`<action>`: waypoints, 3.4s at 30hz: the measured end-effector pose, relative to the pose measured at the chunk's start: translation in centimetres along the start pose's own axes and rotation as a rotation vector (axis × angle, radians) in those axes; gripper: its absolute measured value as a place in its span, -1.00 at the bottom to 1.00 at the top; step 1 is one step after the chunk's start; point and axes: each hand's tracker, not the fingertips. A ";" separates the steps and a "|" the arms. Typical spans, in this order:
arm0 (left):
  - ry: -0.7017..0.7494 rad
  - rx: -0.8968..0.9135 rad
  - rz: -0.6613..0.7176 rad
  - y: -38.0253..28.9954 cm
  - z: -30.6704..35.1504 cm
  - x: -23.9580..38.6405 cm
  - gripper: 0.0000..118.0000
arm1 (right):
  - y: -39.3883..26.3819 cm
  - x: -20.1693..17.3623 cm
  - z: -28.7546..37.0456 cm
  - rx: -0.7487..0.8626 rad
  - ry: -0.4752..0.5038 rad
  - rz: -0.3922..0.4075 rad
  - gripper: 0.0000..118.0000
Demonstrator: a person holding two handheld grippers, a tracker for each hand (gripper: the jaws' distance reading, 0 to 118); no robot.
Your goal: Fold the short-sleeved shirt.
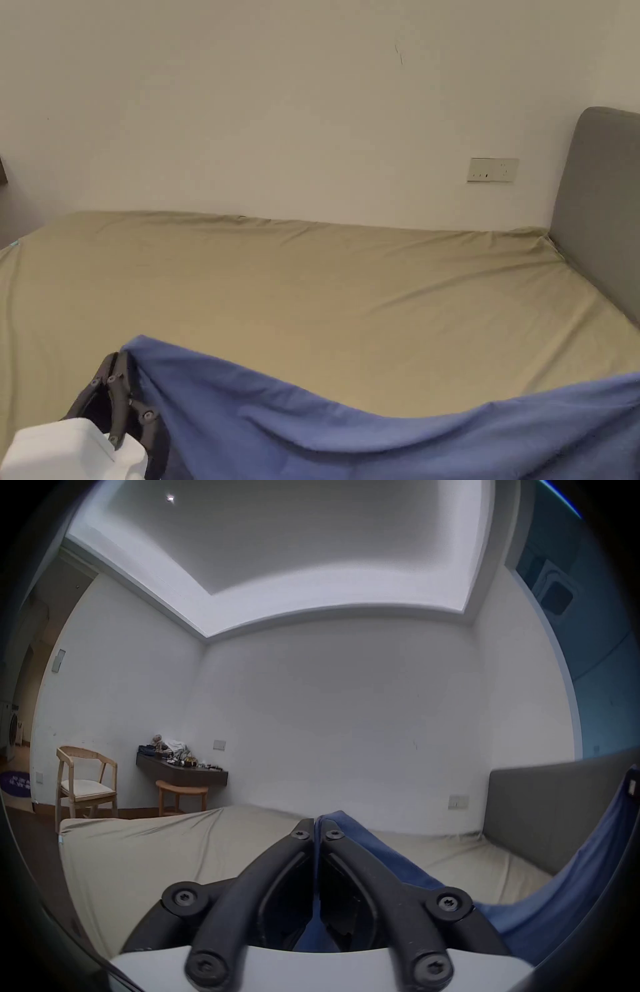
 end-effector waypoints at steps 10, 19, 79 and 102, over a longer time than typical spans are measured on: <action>-0.072 0.049 0.081 8.3 -15.3 2.9 -0.99 | 7.0 -0.8 -14.1 0.070 0.105 0.038 -0.85; -0.083 0.012 0.137 10.6 -28.3 6.5 -0.99 | 6.7 -2.3 -28.6 0.038 0.072 0.051 -0.85; -0.187 -0.586 -0.067 -4.7 -1.3 -3.1 -0.67 | -8.0 3.7 0.5 -0.513 0.173 0.033 0.21; -0.234 -1.054 -0.185 -24.5 -33.6 6.2 0.85 | -16.7 1.6 -8.6 -0.707 0.116 0.006 -0.97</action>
